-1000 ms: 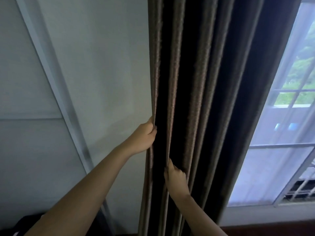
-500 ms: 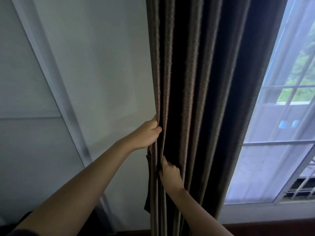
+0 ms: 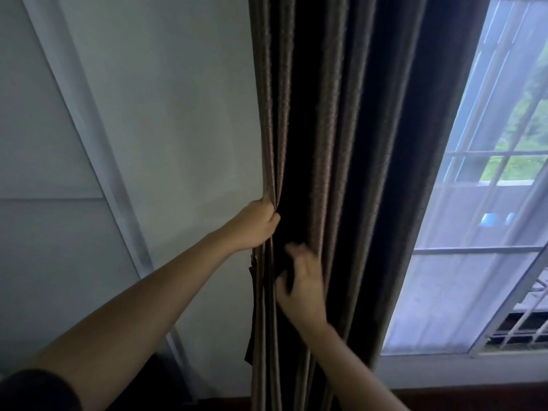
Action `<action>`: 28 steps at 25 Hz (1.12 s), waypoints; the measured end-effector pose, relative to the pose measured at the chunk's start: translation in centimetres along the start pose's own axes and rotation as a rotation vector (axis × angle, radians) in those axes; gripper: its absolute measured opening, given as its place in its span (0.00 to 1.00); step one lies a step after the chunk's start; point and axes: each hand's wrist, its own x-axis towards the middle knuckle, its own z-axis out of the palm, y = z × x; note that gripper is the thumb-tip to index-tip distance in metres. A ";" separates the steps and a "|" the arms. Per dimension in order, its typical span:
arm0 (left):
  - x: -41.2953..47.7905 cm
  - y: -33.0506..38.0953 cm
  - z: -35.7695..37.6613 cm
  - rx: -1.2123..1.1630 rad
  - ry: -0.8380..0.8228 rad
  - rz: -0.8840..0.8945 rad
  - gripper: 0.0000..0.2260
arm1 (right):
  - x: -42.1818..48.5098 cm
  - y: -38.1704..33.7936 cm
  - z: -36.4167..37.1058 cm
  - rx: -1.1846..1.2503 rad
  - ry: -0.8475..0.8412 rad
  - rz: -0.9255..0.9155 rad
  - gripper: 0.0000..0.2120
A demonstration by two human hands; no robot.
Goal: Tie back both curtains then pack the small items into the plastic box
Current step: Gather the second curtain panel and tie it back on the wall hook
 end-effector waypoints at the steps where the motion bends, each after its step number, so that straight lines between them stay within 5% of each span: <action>1: -0.1 -0.2 -0.4 0.009 -0.021 0.009 0.23 | 2.6 -0.7 -1.7 0.031 0.223 -0.044 0.25; 4: -0.5 -0.8 -0.9 0.022 -0.068 0.046 0.25 | 10.8 -3.2 -5.9 0.120 0.398 -0.049 0.28; 8: -0.5 -1.3 -0.9 0.001 -0.071 0.022 0.25 | 14.4 -3.3 -6.1 0.114 0.238 -0.009 0.27; 18: 0.2 -1.6 -0.6 -0.037 -0.124 -0.020 0.26 | -0.6 2.8 2.7 -0.042 -0.311 0.174 0.21; 28: -0.5 1.9 -0.1 -0.170 -0.114 -0.062 0.17 | -0.4 1.9 3.4 -0.046 -0.439 0.205 0.19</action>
